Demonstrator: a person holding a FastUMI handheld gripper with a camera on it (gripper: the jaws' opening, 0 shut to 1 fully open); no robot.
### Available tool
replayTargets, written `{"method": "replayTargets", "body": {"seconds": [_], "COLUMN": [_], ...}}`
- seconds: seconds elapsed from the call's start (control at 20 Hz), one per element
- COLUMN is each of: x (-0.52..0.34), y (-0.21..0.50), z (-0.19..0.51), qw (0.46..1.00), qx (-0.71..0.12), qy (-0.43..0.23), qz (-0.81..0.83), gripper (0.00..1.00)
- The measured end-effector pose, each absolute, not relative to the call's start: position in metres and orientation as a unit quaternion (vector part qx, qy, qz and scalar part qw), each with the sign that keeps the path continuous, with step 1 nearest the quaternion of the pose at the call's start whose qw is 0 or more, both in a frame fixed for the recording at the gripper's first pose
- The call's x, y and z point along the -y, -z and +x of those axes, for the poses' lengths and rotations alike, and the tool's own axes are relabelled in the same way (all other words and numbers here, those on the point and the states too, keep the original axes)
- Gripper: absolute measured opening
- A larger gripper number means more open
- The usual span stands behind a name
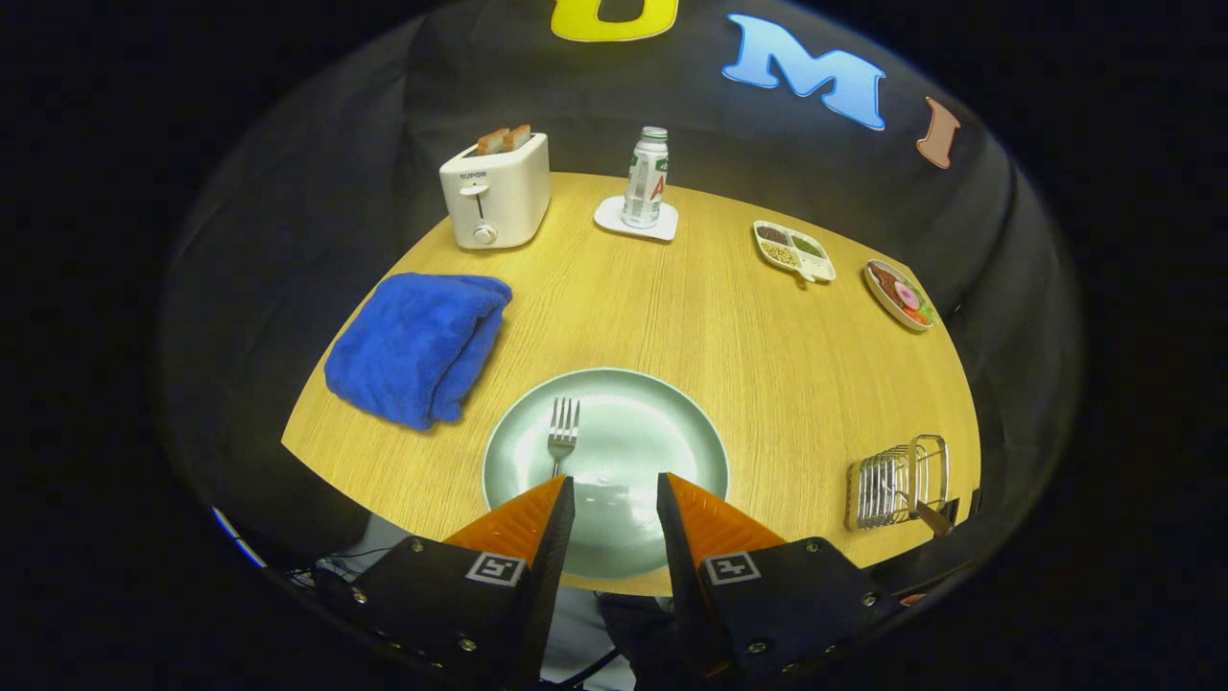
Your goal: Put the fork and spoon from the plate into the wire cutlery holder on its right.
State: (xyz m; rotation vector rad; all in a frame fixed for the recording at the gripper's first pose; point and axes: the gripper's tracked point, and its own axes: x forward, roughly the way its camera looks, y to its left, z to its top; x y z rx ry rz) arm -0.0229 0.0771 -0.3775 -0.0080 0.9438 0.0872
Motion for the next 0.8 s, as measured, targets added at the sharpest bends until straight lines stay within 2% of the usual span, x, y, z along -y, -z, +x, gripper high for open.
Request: {"method": "replayTargets", "body": {"seconds": [0.8], "x": [-0.119], "y": [0.458], "z": [-0.043], "qw": [0.835], "qx": [-0.545], "qy": [-0.079], "qz": [0.003], "gripper": [0.53]}}
